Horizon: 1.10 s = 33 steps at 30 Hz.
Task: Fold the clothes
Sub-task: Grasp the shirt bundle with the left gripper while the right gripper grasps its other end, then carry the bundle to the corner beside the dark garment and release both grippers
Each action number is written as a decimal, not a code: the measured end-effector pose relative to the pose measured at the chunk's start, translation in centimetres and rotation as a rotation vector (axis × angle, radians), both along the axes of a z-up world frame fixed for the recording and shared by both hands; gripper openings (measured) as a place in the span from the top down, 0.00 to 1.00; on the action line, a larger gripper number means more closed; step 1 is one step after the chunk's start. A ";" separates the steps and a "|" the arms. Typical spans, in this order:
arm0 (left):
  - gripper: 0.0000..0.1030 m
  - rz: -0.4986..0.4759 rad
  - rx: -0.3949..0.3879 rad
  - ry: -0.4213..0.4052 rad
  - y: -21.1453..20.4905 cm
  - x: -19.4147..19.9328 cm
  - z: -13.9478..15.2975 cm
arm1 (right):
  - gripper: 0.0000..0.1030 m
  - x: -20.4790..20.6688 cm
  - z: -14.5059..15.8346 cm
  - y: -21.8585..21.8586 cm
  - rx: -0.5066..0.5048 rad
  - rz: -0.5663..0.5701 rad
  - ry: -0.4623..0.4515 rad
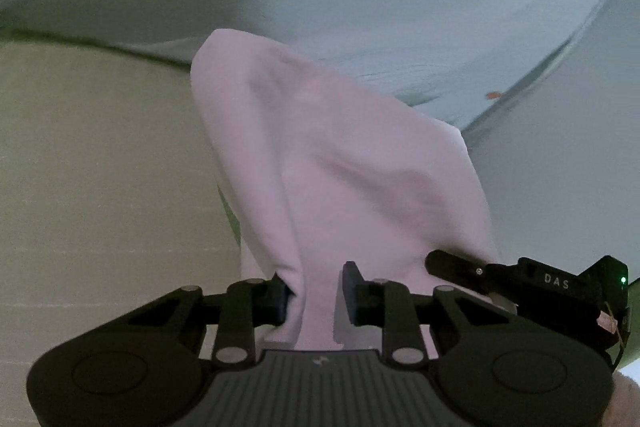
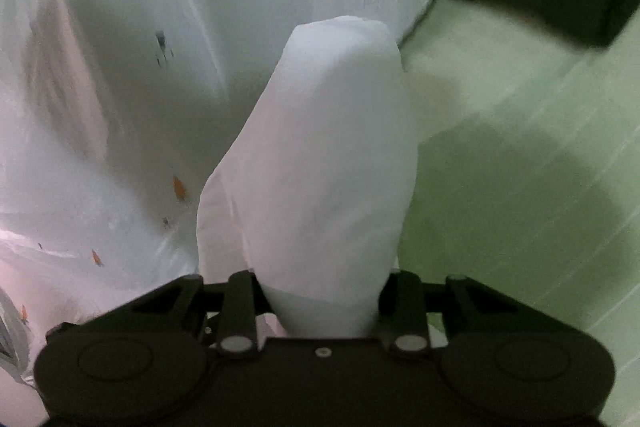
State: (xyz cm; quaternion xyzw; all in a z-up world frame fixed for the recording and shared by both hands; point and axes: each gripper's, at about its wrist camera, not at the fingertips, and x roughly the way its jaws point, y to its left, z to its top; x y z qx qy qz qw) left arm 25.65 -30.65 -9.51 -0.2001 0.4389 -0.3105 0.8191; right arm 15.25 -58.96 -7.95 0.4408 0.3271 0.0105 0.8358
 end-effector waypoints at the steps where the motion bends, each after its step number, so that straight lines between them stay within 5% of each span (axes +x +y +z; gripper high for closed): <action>1: 0.73 -0.005 -0.013 -0.014 -1.7 -0.1 0.5 | 0.68 -0.4 0.8 -1.2 -0.010 -0.007 -0.011; 13: 0.73 -0.008 -0.200 -0.192 -27.2 3.9 6.6 | 0.68 2.0 11.8 -24.3 -0.296 0.010 -0.181; 15: 0.66 0.000 -0.212 -0.202 -31.5 5.9 6.9 | 0.67 4.4 12.9 -27.7 -0.378 0.005 -0.176; 16: 0.62 0.012 -0.184 -0.212 -33.3 7.0 6.9 | 0.56 5.9 13.1 -29.1 -0.448 0.004 -0.163; 17: 0.54 0.042 -0.122 -0.218 -35.3 8.2 6.4 | 0.35 7.8 12.9 -30.2 -0.565 0.008 -0.138; 19: 0.41 0.127 0.055 -0.222 -38.9 10.6 5.1 | 0.12 11.4 11.4 -31.6 -0.830 -0.019 -0.066; 22: 0.38 0.182 0.188 -0.199 -40.7 12.3 2.9 | 0.12 15.1 8.0 -31.7 -1.130 -0.057 0.039; 24: 0.27 0.187 0.198 -0.172 -40.4 12.7 1.7 | 0.10 15.5 5.9 -30.9 -1.209 -0.088 -0.031; 28: 0.26 0.226 0.247 -0.083 -39.5 13.2 -0.4 | 0.07 17.1 1.7 -31.2 -1.124 -0.069 -0.088; 33: 0.24 0.212 0.282 -0.080 -39.0 12.7 -0.7 | 0.02 22.2 -4.0 -33.8 -0.909 -0.062 0.043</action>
